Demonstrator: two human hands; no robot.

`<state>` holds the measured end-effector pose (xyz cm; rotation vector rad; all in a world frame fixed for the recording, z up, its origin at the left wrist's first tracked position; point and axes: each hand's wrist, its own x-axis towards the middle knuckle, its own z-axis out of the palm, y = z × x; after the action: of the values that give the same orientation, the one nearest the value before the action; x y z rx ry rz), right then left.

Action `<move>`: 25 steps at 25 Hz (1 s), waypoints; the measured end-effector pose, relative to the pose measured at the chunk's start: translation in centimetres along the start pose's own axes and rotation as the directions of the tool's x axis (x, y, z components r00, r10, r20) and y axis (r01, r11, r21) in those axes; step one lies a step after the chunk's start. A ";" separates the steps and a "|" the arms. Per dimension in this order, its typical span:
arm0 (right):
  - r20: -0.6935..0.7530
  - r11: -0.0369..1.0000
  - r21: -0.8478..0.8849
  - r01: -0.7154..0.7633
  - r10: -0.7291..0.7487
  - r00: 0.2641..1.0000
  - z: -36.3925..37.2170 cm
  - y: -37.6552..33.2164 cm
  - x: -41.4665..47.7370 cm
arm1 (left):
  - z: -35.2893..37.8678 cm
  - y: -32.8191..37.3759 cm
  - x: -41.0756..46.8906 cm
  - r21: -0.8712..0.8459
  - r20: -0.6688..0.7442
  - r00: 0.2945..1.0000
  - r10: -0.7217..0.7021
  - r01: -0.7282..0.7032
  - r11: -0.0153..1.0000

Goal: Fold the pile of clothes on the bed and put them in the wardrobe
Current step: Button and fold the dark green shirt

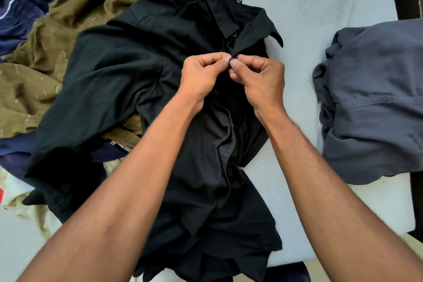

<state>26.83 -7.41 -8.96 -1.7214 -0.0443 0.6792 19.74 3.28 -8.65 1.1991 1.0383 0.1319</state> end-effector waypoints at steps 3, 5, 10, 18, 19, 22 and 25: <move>0.011 0.996 -0.068 0.055 -0.054 0.998 0.1 -0.3 0.5 | 0.2 0.0 0.1 -0.178 0.019 0.998 -0.056 0.059 0.982; -0.011 0.985 -0.147 0.093 -0.095 0.995 0.3 -0.1 0.6 | 0.3 -0.2 0.3 -0.164 -0.005 0.998 -0.069 0.067 0.984; -0.108 0.962 -0.243 0.122 -0.152 0.982 0.9 0.1 0.0 | 0.3 -0.2 -0.2 0.100 -0.009 0.999 0.032 -0.031 0.995; -0.138 0.965 -0.235 0.114 -0.150 0.979 1.2 1.4 -0.7 | 0.3 0.5 0.3 0.366 -0.055 0.981 0.184 -0.151 0.918; -0.144 0.968 -0.228 0.108 -0.143 0.979 1.3 1.5 -0.7 | 0.4 0.5 0.4 0.331 -0.066 0.985 0.158 -0.127 0.935; -0.154 0.977 -0.185 0.105 -0.134 0.979 1.6 1.6 -0.8 | 0.6 0.0 0.4 0.168 -0.127 0.990 0.062 -0.040 0.985; -0.166 0.979 -0.167 0.118 -0.146 0.975 2.1 1.4 -1.0 | 0.4 -0.3 0.4 0.028 -0.154 0.988 0.022 -0.018 0.999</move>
<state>24.58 -6.32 -10.04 -1.9051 -0.0896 0.4307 20.13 3.07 -9.15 1.2387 1.1662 0.2304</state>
